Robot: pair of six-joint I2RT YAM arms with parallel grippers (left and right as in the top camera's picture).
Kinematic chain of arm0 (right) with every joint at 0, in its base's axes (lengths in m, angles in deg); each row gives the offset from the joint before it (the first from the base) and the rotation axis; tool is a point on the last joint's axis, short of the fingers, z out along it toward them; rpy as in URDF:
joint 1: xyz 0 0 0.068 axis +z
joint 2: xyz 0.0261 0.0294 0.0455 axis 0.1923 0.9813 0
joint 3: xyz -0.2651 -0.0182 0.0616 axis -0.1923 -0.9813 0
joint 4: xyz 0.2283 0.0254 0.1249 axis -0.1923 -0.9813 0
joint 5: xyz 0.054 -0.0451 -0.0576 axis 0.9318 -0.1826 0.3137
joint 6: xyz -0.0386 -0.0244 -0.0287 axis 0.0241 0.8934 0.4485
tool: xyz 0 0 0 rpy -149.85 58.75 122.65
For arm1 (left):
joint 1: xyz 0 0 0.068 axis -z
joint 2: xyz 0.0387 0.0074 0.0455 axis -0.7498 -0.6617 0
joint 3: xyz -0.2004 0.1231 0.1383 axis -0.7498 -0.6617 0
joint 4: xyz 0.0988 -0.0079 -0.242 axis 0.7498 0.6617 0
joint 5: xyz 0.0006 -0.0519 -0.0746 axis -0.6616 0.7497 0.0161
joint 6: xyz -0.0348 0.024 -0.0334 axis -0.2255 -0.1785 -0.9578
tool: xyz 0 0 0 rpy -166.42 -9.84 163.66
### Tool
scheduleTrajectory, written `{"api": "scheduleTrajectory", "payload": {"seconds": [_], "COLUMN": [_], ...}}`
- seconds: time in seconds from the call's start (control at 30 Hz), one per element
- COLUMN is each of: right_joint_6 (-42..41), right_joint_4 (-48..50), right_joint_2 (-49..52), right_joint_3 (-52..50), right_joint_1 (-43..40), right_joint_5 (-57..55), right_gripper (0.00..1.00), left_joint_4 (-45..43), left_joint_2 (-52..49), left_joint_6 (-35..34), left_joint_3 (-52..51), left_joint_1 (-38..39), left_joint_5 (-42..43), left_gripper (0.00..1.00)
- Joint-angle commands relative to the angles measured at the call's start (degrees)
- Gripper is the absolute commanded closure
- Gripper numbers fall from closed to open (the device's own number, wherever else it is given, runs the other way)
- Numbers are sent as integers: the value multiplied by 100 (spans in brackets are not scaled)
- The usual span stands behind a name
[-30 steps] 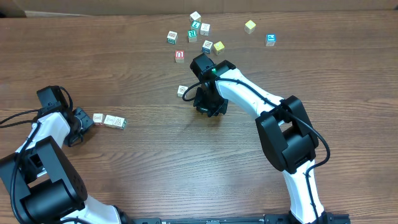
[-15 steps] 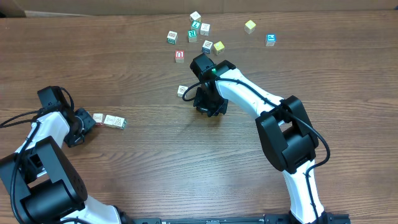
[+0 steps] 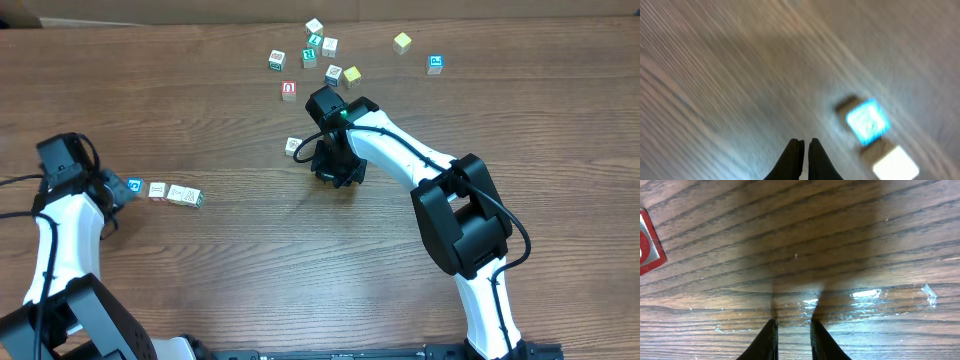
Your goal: Form a horizontal line
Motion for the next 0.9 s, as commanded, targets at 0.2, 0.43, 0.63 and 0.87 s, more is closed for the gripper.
{"api": "scheduleTrajectory", "payload": {"seconds": [0.2,0.43,0.63,0.87], "right_joint_6": [28,24,4,7], "right_joint_4": [118,155,155,155], "right_joint_2": [92,92,92,92], "right_joint_3": [-74,-74,-74,-74], "right_joint_1": [26,26,26,26], "right_joint_5": [-205,-201,-201,-201], "right_gripper": [80,80,80,80], "left_joint_4": [-992,-2164,-2417,-2334], "left_joint_2": [-695,-1530,-1998,-2004], "left_joint_6": [-258,-273,-273,-271], "left_joint_3": [-15,-15,-15,-15], "left_joint_1": [-57,-57,-57,-57], "left_joint_5": [-181,1143,1803,2024], "left_gripper": [96,96,96,96]}}
